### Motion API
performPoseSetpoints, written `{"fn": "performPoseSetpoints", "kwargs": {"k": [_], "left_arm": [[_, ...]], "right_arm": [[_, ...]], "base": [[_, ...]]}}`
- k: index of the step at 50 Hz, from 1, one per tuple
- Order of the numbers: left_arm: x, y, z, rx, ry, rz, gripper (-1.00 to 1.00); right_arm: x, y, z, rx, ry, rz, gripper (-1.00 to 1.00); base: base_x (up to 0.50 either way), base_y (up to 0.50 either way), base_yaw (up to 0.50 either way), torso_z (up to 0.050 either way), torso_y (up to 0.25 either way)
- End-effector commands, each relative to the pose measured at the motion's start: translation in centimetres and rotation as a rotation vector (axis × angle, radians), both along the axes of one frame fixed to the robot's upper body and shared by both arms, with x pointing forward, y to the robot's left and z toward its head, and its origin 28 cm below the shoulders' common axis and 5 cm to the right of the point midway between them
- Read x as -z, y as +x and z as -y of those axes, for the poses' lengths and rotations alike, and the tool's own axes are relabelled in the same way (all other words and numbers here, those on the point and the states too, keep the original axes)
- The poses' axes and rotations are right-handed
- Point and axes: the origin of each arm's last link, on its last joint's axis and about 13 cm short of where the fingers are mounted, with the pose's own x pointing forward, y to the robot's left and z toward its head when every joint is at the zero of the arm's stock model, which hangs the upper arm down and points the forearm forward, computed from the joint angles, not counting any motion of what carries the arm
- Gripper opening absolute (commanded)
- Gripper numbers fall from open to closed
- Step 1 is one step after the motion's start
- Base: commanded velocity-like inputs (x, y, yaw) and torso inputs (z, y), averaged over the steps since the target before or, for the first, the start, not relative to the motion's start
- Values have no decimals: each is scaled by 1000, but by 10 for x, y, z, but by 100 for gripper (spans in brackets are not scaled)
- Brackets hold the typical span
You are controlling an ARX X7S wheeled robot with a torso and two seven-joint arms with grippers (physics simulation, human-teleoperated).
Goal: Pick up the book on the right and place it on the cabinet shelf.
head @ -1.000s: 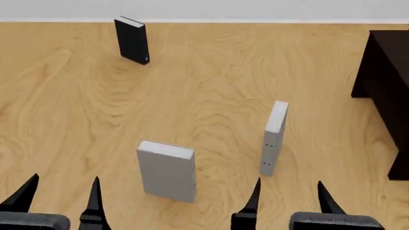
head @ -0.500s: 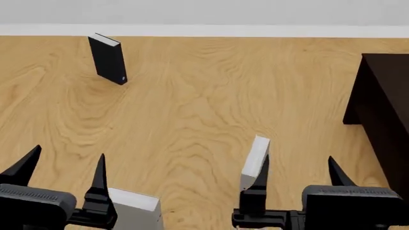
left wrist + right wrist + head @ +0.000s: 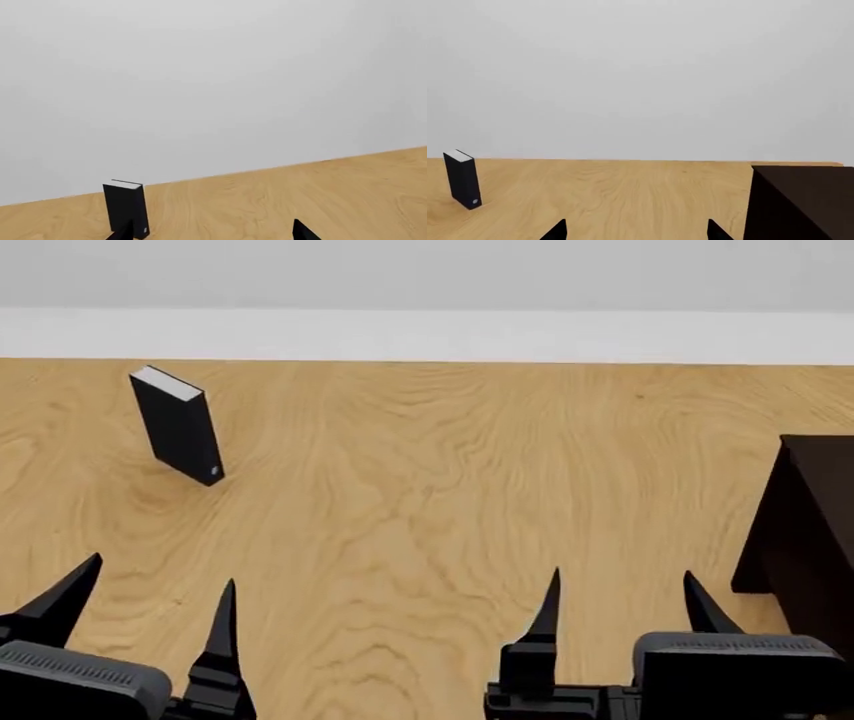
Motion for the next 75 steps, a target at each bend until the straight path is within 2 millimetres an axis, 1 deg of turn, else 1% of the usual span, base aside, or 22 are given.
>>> {"fn": "performPoseSetpoints", "kwargs": {"k": [1,3,8,9,20,23,28,30,32,35,36,38,40,41,44,45,48,54,60,63,71,75], "left_arm": [[-1,-3,0,0,7,3,100],[-1,-3,0,-3,7,3,100],[-1,-4,1,0,10,4,100],[-1,-3,1,1,11,3,100],[-1,-3,1,-4,12,6,100],[0,-2,1,0,15,3,100],[-2,-3,-1,-4,10,2,100],[-3,-4,-2,-10,9,6,100],[-5,-5,-3,-12,2,9,100],[-7,-7,-5,-14,-5,14,100],[-7,-7,-5,-15,-6,15,100],[-9,-8,-6,-15,-10,23,100],[-11,-9,-7,-15,-20,28,100],[-11,-10,-8,-16,-23,31,100],[-13,-11,-10,-18,-33,36,100],[-14,-11,-11,-21,-39,39,100],[-15,-12,-13,-24,-53,43,100],[-17,-14,-17,-29,-69,43,100],[-18,-15,-19,-27,-79,46,100],[-20,-17,-21,-26,-92,52,100],[-22,-18,-24,-28,-115,58,100],[-23,-18,-26,-27,-119,62,100]], "right_arm": [[1,-1,0,14,11,7,100],[0,-1,1,22,23,-4,100],[0,0,-2,-5,-26,11,100],[0,0,-2,-16,4,1,100],[-1,2,-2,-1,31,-33,100],[-3,2,-6,-40,-20,-40,100],[-14,0,-15,-41,-71,-111,100],[-23,-1,-16,-39,-55,-142,100],[-35,-1,-18,-15,-121,-199,100],[-54,-3,-19,-21,-118,-279,100],[-57,-3,-19,-11,-130,-289,100],[-64,-2,-19,-34,-92,-336,100],[-72,10,-4,99,-100,-382,100],[-78,14,-3,136,-96,-394,100],[-88,17,-16,159,-96,-478,100],[-92,15,-21,147,-122,-504,100],[-107,-2,-29,-138,-101,-580,100],[-110,6,-31,-172,-90,-723,100],[-122,9,-35,-206,-86,-842,100],[-124,13,-38,-239,-99,-916,100],[-129,26,-42,-234,-83,-980,100],[-125,31,-42,-235,-50,-991,100]], "base": [[500,-43,0,0,0],[383,-37,0,0,0],[-6,0,0,0,3],[301,-379,0,0,0],[130,-145,0,0,0],[0,0,0,0,0],[0,0,0,0,0],[0,0,0,0,0],[0,0,0,0,0],[0,0,0,0,0],[0,0,0,0,0],[0,0,0,0,0],[0,0,0,0,0],[0,0,0,0,0],[0,0,0,0,0],[0,0,0,0,0],[0,0,0,0,0],[0,0,0,0,0],[0,0,0,0,0],[0,0,0,0,0],[0,0,0,0,0],[0,0,0,0,0]]}}
